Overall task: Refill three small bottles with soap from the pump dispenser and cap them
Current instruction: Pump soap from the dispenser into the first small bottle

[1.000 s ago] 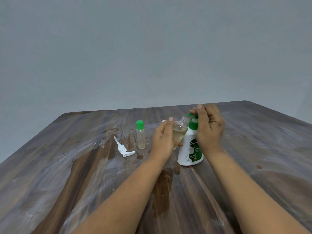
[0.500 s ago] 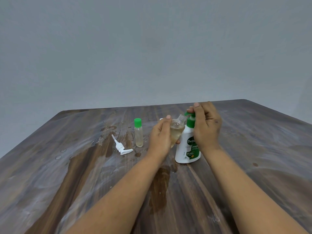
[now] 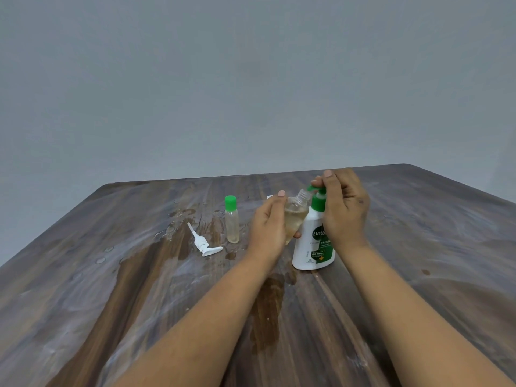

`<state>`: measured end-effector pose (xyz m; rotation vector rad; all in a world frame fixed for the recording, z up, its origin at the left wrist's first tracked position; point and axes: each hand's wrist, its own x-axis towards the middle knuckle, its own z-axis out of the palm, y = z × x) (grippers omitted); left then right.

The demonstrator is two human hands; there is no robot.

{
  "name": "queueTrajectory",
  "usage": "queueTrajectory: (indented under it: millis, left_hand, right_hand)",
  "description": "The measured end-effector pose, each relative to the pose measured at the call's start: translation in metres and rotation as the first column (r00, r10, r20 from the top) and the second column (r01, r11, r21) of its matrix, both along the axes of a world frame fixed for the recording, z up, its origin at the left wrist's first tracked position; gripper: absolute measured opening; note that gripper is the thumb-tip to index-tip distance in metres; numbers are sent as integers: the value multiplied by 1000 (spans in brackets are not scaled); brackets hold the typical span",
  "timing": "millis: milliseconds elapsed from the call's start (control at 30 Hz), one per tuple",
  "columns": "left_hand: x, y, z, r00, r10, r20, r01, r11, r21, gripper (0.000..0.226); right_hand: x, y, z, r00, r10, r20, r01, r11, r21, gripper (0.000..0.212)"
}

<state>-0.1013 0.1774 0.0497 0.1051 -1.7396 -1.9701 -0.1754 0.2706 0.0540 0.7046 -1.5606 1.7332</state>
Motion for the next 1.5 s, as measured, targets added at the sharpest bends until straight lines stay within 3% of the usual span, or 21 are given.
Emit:
queueTrajectory:
  millis: [133, 467, 733, 1500]
  left_hand:
    - [0, 0, 0, 1000, -2, -3, 2, 1000, 7, 37]
    - [-1, 0, -1, 1000, 4, -11, -4, 1000, -15, 38]
    - [-1, 0, -1, 1000, 7, -12, -7, 1000, -10, 38]
    - [0, -1, -2, 1000, 8, -2, -8, 1000, -24, 36]
  right_hand:
    - [0, 0, -2, 999, 28, -18, -29, 998, -49, 30]
    - [-2, 1, 0, 1000, -4, -16, 5, 1000, 24, 32]
    - [2, -2, -2, 998, 49, -29, -50, 997, -53, 29]
    - [-2, 0, -2, 1000, -3, -15, 3, 1000, 4, 29]
